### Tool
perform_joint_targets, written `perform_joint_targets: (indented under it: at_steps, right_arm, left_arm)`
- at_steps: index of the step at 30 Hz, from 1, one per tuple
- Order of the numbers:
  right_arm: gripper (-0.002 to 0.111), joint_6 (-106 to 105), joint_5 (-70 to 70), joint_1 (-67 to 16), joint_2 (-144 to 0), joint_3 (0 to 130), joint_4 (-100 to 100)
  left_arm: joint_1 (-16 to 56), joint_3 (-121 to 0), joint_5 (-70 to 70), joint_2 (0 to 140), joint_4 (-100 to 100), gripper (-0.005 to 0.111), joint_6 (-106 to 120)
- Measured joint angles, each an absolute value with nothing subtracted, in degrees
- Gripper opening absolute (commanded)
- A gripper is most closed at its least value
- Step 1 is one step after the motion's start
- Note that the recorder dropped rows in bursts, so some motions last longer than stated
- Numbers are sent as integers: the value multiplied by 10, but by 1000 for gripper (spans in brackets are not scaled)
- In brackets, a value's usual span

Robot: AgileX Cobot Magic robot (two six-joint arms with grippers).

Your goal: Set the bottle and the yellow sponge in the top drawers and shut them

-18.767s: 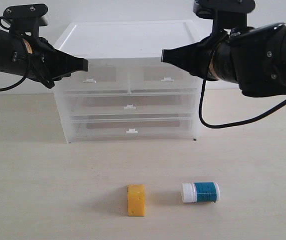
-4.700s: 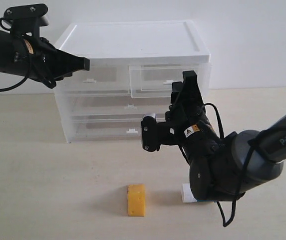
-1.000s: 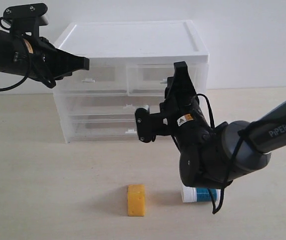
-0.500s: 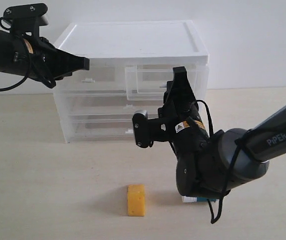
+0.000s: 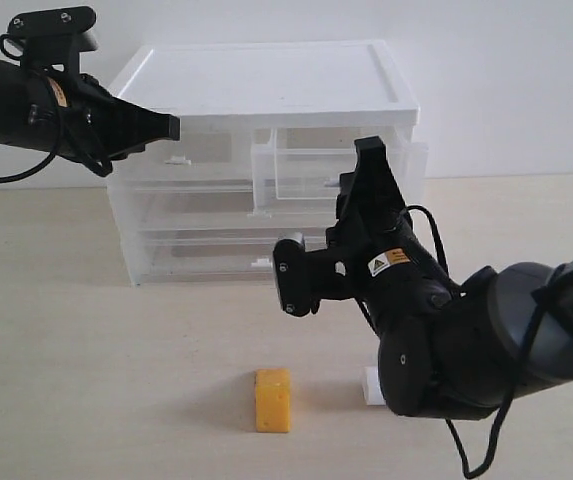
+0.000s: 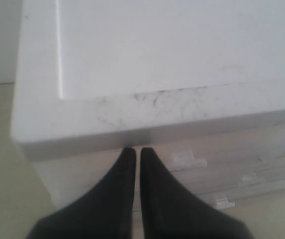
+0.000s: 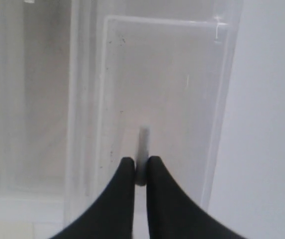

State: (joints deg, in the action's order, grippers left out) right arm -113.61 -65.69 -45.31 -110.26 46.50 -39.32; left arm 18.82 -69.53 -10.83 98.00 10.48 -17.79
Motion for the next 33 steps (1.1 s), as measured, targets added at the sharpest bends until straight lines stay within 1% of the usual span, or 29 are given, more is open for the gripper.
perform_joint_targets:
  at_steps: [10, 24, 33]
  right_arm:
    - [0, -1142, -671, -480, -1096, 451, -426]
    - [0, -1146, -681, -490, -1076, 418, -430]
    - [0, -1158, -677, -519, -1069, 417, -465]
  left_arm:
    - [188, -695, -108, 980, 105, 4, -178]
    - [188, -695, -108, 981, 105, 4, -178]
    - [188, -695, -108, 981, 105, 4, -178]
